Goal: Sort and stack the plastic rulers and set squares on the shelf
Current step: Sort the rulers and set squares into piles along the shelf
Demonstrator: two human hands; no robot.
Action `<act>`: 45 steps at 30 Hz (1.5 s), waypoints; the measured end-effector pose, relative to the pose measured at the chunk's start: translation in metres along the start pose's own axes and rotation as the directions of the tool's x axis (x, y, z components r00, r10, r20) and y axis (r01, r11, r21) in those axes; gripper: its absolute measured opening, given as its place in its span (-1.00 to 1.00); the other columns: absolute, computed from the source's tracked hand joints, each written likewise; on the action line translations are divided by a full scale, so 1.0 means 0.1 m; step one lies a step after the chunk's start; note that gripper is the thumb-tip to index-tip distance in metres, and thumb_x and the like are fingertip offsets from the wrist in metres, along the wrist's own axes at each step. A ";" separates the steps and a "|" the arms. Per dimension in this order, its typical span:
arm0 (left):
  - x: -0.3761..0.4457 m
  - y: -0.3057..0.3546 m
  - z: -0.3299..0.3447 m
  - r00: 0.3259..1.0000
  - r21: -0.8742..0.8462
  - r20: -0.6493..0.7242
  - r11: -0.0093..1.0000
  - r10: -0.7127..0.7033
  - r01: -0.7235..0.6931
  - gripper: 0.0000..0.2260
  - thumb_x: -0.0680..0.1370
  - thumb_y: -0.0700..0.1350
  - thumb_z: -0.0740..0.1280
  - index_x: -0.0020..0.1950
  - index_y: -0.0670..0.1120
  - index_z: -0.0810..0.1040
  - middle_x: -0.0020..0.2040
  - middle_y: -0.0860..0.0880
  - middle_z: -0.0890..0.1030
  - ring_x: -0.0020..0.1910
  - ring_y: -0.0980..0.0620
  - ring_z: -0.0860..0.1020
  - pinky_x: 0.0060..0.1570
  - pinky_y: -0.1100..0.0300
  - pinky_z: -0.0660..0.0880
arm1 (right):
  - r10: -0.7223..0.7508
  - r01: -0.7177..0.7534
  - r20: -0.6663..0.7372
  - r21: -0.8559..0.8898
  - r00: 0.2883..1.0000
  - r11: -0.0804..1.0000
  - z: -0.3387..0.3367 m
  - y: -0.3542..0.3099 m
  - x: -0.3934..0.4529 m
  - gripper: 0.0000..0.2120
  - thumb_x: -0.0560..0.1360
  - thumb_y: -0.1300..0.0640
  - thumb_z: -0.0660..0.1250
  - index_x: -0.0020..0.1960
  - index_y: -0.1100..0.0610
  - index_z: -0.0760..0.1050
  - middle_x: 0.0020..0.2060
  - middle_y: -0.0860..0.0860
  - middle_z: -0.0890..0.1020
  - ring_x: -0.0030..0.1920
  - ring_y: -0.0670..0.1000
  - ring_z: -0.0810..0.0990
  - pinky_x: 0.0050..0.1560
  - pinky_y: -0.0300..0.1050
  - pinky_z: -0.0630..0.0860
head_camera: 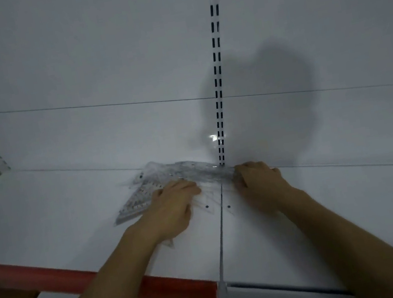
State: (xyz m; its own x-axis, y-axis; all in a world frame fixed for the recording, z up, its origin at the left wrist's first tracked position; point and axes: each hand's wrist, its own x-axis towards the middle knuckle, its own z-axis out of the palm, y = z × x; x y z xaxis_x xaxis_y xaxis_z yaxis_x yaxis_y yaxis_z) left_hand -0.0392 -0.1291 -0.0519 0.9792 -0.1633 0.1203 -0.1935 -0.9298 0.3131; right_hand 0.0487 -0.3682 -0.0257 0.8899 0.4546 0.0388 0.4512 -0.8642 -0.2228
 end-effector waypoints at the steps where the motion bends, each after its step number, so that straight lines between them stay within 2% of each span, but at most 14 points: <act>1: 0.03 -0.02 0.08 0.999 -0.011 -0.041 1.000 0.019 -0.019 -0.59 0.59 -0.16 0.16 0.43 0.04 0.47 0.44 0.09 0.43 0.45 0.03 0.32 0.41 -0.11 0.24 | 0.004 -0.003 -0.037 0.009 0.999 1.000 0.05 0.03 0.00 -0.73 0.67 -0.04 0.07 0.19 0.02 0.49 0.11 0.03 0.55 0.14 0.12 0.50 0.17 0.15 0.46; 3: 0.07 -0.06 0.16 0.982 -0.013 -0.175 0.997 0.070 -0.073 -0.70 0.61 -0.19 0.27 0.28 0.08 0.59 0.29 0.15 0.52 0.31 0.05 0.42 0.19 -0.01 0.30 | 0.006 0.000 -0.099 0.061 0.995 0.998 0.06 0.09 0.00 -0.75 0.65 -0.05 0.15 0.18 -0.03 0.54 0.05 -0.01 0.58 0.09 0.09 0.52 0.13 0.11 0.48; 5: 0.10 -0.10 0.15 0.961 0.007 -0.255 0.994 0.108 -0.110 -0.81 0.60 -0.11 0.35 0.15 0.11 0.65 0.15 0.21 0.56 0.19 0.10 0.45 0.05 0.05 0.25 | -0.008 0.020 -0.139 0.086 0.990 0.996 0.04 0.14 0.01 -0.78 0.61 -0.05 0.24 0.17 -0.05 0.58 0.00 -0.04 0.62 0.04 0.06 0.54 0.08 0.05 0.52; 8: 0.13 -0.13 0.14 0.950 0.014 -0.283 0.991 0.130 -0.132 -0.91 0.57 -0.02 0.39 0.02 0.14 0.67 0.06 0.25 0.56 0.13 0.14 0.44 0.03 0.10 0.18 | -0.021 0.046 -0.169 0.148 0.985 0.988 0.05 0.19 -0.01 -0.80 0.58 -0.02 0.31 0.16 -0.03 0.61 -0.04 -0.05 0.64 -0.02 0.03 0.58 0.02 -0.02 0.54; 11: 0.12 -0.07 0.17 0.938 0.036 -0.314 0.990 0.144 -0.140 -0.96 0.54 -0.01 0.41 -0.03 0.09 0.64 0.10 0.18 0.52 0.17 0.14 0.40 -0.01 0.16 0.10 | -0.003 0.052 -0.185 0.258 0.983 0.965 0.03 0.19 -0.01 -0.76 0.54 0.00 0.40 0.18 0.01 0.60 0.00 -0.03 0.63 -0.02 -0.01 0.60 0.08 -0.08 0.56; 15: 0.10 -0.06 0.17 0.925 -0.007 -0.360 0.991 0.120 -0.131 -0.82 0.60 0.08 0.20 0.00 0.07 0.56 0.17 0.17 0.46 0.19 0.21 0.35 0.04 0.15 0.14 | 0.008 0.080 -0.256 0.333 0.967 0.939 0.02 0.19 -0.01 -0.76 0.54 0.07 0.41 0.20 0.04 0.59 0.01 -0.03 0.63 -0.03 -0.07 0.58 0.07 -0.21 0.51; 20: 0.08 0.05 0.19 0.875 -0.062 -0.471 0.986 0.109 -0.156 -0.79 0.66 -0.02 0.06 -0.03 0.00 0.46 0.01 0.08 0.53 -0.01 0.02 0.50 0.03 0.00 0.36 | 0.049 0.106 -0.323 0.445 0.945 0.889 -0.05 0.15 -0.08 -0.78 0.56 0.10 0.40 0.20 0.03 0.58 0.02 -0.07 0.61 -0.13 -0.16 0.56 -0.08 -0.42 0.42; 22: 0.09 0.07 0.17 0.852 -0.080 -0.518 0.987 0.079 -0.140 -0.83 0.66 -0.10 0.10 -0.03 -0.03 0.46 -0.07 0.06 0.52 -0.10 0.02 0.47 -0.05 -0.01 0.40 | 0.044 0.118 -0.328 0.460 0.944 0.880 -0.12 0.13 -0.12 -0.78 0.58 0.07 0.38 0.21 0.00 0.57 0.02 -0.10 0.61 -0.15 -0.18 0.57 -0.11 -0.44 0.42; 24: 0.09 0.10 0.11 0.835 -0.104 -0.548 0.987 0.048 -0.125 -0.85 0.65 -0.16 0.14 -0.05 -0.06 0.47 -0.14 0.03 0.51 -0.18 0.06 0.42 -0.15 0.09 0.37 | 0.044 0.115 -0.315 0.469 0.948 0.875 -0.22 0.12 -0.20 -0.78 0.58 0.01 0.36 0.22 -0.04 0.55 0.02 -0.15 0.61 -0.18 -0.16 0.58 -0.12 -0.34 0.47; 28: 0.03 0.33 -0.10 0.873 -0.198 -0.488 0.975 -0.009 -0.101 -0.79 0.67 0.00 0.05 -0.06 0.01 0.40 -0.28 0.11 0.53 -0.34 0.15 0.49 -0.39 0.24 0.35 | 0.093 0.075 -0.320 0.476 0.943 0.876 -0.35 0.25 -0.60 -0.79 0.54 -0.09 0.39 0.16 -0.17 0.50 -0.03 -0.26 0.60 -0.21 -0.24 0.55 -0.24 -0.41 0.41; 33: 0.09 1.12 -0.02 0.914 -0.234 -0.404 0.963 0.026 -0.130 -0.81 0.65 0.05 0.02 -0.07 0.05 0.35 -0.33 0.09 0.53 -0.40 0.13 0.50 -0.39 0.05 0.46 | 0.268 -0.023 -0.373 0.547 0.888 0.837 -0.37 0.76 -1.34 -0.75 0.48 -0.09 0.46 0.13 -0.16 0.53 -0.02 -0.25 0.61 -0.24 -0.29 0.51 -0.19 -0.43 0.36; 38: 0.26 2.24 0.43 0.932 -0.336 -0.363 0.932 0.007 -0.138 -0.88 0.67 -0.02 0.09 -0.03 0.05 0.35 -0.26 0.05 0.53 -0.33 0.10 0.50 -0.32 0.04 0.48 | 0.476 -0.129 -0.455 0.607 0.753 0.784 -0.46 1.58 -2.23 -0.72 0.46 0.05 0.51 0.11 -0.12 0.53 0.00 -0.23 0.58 -0.28 -0.18 0.51 -0.17 -0.39 0.40; 42: 0.39 3.24 0.82 0.933 -0.369 -0.356 0.910 0.050 -0.189 -0.93 0.67 -0.04 0.17 -0.01 0.05 0.39 -0.17 0.09 0.52 -0.23 0.12 0.50 -0.25 0.19 0.42 | 0.572 -0.209 -0.458 0.627 0.681 0.751 -0.62 2.31 -3.00 -0.67 0.46 0.14 0.49 0.12 -0.14 0.51 0.03 -0.25 0.54 -0.23 -0.11 0.54 -0.14 -0.09 0.57; 45: 0.54 4.03 1.10 0.925 -0.381 -0.352 0.881 0.141 -0.279 -0.95 0.67 -0.07 0.19 0.02 0.05 0.40 -0.12 0.11 0.51 -0.17 0.17 0.48 -0.22 0.30 0.36 | 0.622 -0.228 -0.476 0.650 0.621 0.725 -0.74 2.85 -3.55 -0.68 0.46 0.16 0.48 0.12 -0.13 0.52 0.01 -0.21 0.54 -0.24 -0.09 0.54 -0.18 -0.09 0.56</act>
State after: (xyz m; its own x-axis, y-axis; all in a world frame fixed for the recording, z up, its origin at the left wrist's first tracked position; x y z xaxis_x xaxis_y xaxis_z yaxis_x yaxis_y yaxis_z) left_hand -0.0575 -0.5493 -0.0226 0.8574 -0.1665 0.4870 -0.4674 -0.6481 0.6013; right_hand -0.1337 -0.7919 -0.0307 0.8658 -0.3582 0.3493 0.0802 -0.5897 -0.8036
